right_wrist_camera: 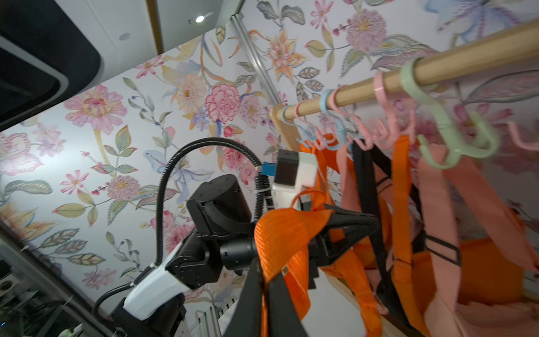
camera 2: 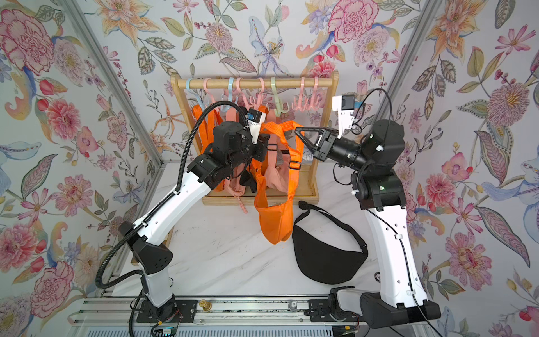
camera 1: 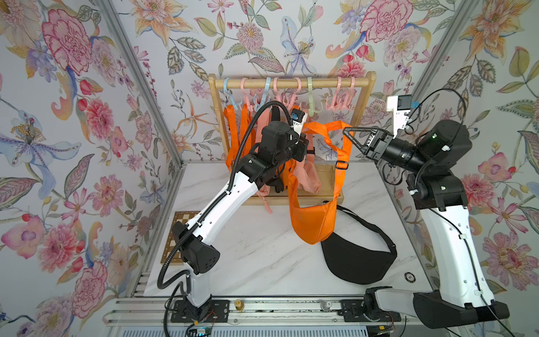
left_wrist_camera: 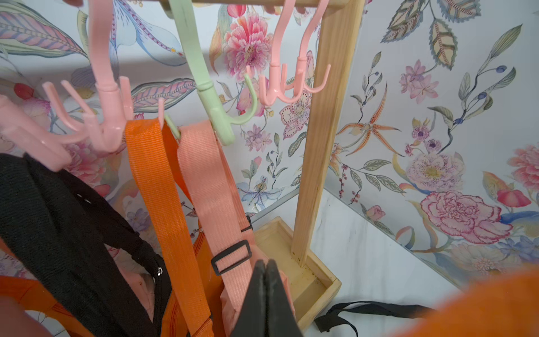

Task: Take the bag off the hook
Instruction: Pick up the bag from the hook, then place the bag inside the bag.

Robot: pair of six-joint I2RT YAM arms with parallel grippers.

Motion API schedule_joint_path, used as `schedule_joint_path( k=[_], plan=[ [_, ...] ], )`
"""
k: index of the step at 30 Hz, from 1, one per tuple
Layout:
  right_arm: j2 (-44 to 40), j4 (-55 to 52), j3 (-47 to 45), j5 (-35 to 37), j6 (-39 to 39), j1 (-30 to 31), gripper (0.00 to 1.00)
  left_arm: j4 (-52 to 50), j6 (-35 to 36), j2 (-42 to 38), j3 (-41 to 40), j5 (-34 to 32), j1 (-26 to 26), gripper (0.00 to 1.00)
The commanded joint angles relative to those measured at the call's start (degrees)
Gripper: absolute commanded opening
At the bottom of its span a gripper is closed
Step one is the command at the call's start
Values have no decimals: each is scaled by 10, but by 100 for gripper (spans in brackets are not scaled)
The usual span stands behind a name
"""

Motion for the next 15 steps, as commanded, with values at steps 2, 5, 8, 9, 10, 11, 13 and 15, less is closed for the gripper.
schedule_joint_path(
  k=[2, 5, 8, 9, 10, 11, 13, 15],
  plan=[
    [-68, -52, -50, 92, -32, -54, 8, -53, 2, -37, -23, -43, -31, 0],
    [-96, -64, -92, 117, -30, -77, 7, -60, -2, -45, -39, -52, -60, 0],
    [-120, -76, -118, 140, -33, -90, 7, -59, -11, -46, -51, -45, -83, 0],
    [-128, -83, -123, 152, -36, -93, 7, -58, -16, -44, -51, -43, -89, 0],
    [-133, -90, -127, 163, -40, -94, 7, -58, -18, -42, -52, -40, -94, 0],
    [-139, -96, -131, 170, -44, -97, 7, -56, -19, -39, -51, -40, -100, 0],
    [-144, -111, -138, 169, -54, -97, 7, -53, -21, -31, -43, -46, -107, 0],
    [-150, -128, -152, 165, -88, -83, 9, -63, -21, -12, -10, -40, -111, 0]
  ],
)
